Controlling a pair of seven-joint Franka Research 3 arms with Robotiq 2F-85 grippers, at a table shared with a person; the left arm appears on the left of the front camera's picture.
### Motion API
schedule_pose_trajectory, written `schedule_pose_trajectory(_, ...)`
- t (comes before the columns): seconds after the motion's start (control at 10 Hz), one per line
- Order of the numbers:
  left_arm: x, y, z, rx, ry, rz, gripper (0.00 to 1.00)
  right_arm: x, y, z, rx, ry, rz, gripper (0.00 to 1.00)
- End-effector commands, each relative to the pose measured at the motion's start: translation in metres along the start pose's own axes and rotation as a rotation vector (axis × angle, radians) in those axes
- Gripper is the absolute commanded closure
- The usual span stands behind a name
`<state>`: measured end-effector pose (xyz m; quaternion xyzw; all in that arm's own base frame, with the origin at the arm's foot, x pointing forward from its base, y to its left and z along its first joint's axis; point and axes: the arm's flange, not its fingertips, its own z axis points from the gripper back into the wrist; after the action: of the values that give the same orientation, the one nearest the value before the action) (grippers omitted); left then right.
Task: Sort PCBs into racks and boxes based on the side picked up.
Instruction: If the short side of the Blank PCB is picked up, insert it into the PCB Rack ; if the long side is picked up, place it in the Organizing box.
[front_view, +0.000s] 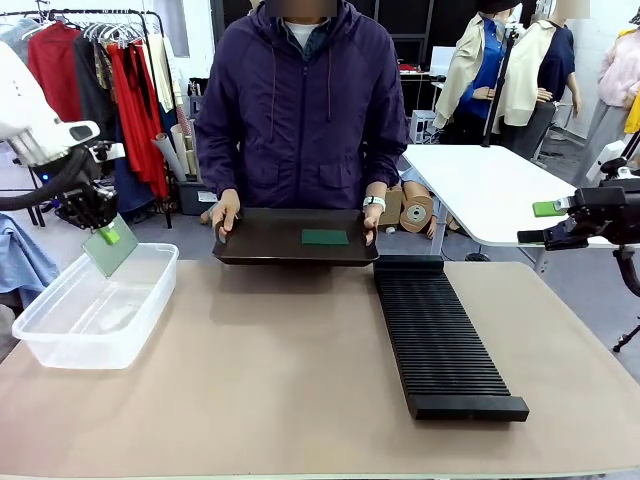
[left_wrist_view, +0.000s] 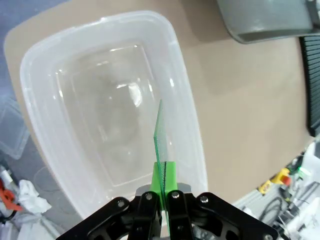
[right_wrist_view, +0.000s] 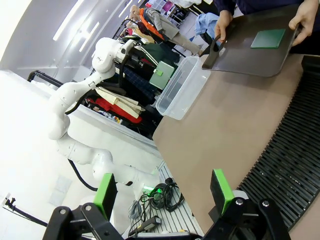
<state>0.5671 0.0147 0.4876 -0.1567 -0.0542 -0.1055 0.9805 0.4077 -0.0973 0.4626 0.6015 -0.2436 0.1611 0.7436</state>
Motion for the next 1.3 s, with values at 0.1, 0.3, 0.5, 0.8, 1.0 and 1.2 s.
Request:
schedule_pose_trajectory(0.1,-0.008,0.014,-0.033,0.037,0.025,0.058,1.0,0.002,0.002,-0.001,0.005,-0.003,0.002,0.0)
schedule_pose_trajectory(0.3,-0.007,0.024,-0.056,-0.006,0.02,0.078,1.0,0.002,0.002,-0.001,0.005,-0.003,0.002,0.0)
schedule_pose_trajectory(0.5,-0.01,0.037,-0.08,-0.018,0.057,0.105,1.0,0.002,0.002,-0.001,0.005,-0.003,0.002,0.0)
schedule_pose_trajectory(0.8,-0.008,0.044,-0.098,-0.047,0.067,0.108,1.0,0.002,0.002,-0.001,0.005,-0.003,0.002,0.0)
schedule_pose_trajectory(1.0,-0.006,0.047,-0.105,-0.071,0.06,0.116,1.0,0.002,0.002,-0.001,0.005,-0.003,0.002,0.0)
schedule_pose_trajectory(1.2,-0.004,0.049,-0.113,-0.084,0.052,0.12,1.0,0.002,0.002,-0.001,0.005,-0.003,0.002,0.0)
